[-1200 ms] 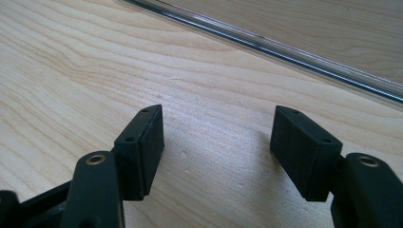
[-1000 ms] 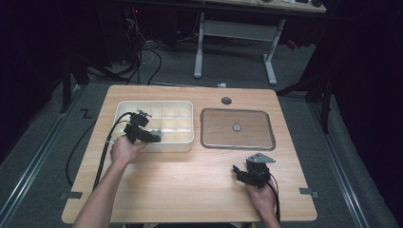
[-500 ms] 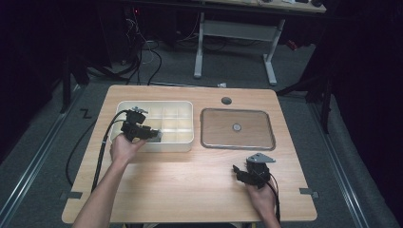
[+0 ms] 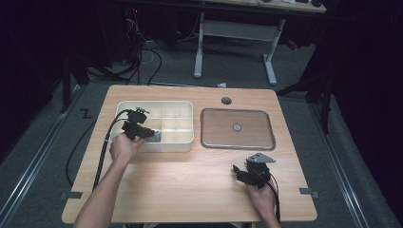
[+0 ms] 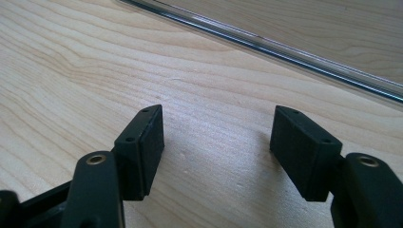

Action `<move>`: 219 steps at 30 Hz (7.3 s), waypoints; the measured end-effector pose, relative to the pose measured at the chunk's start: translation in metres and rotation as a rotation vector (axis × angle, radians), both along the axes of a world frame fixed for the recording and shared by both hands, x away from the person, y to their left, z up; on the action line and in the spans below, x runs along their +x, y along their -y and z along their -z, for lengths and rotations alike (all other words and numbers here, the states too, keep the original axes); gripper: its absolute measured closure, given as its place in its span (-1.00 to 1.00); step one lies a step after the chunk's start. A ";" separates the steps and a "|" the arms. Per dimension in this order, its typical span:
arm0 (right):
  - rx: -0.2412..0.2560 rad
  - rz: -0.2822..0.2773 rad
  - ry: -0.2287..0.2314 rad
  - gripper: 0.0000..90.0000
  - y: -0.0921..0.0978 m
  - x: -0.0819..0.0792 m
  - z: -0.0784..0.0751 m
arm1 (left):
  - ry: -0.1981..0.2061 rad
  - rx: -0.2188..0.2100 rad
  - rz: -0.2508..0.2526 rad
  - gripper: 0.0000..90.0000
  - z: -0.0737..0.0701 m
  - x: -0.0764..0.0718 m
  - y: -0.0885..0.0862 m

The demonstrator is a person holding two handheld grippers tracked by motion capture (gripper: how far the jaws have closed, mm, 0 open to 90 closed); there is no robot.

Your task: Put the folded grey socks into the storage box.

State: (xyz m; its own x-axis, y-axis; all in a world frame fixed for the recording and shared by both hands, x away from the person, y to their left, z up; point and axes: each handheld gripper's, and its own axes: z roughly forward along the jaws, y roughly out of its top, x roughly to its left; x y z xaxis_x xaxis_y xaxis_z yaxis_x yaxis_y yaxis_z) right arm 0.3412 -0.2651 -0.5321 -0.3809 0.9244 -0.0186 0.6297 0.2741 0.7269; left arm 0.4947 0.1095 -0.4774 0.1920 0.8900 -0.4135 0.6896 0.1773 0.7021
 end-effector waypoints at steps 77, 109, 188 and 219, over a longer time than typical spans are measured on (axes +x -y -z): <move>0.001 0.000 -0.001 -0.20 0.000 0.000 0.000 | 0.175 -0.221 -0.074 0.09 -0.052 -0.070 -0.042; 0.000 0.000 -0.001 -0.20 0.000 0.000 0.000 | 0.216 -0.292 -0.034 -0.05 -0.051 -0.118 -0.039; 0.001 0.001 -0.001 -0.20 0.000 0.000 0.000 | 0.200 -0.153 -0.072 -0.11 0.054 -0.126 -0.006; 0.001 0.002 -0.001 -0.20 0.000 0.000 0.000 | 0.292 -0.068 -0.034 -0.14 0.070 -0.130 0.005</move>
State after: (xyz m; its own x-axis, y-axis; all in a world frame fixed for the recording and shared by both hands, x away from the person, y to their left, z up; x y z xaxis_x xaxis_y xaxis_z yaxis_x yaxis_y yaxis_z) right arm 0.3410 -0.2650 -0.5320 -0.3793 0.9251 -0.0173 0.6308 0.2722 0.7266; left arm 0.3642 0.1043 -0.5472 0.2817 0.8703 -0.4040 0.4531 0.2505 0.8555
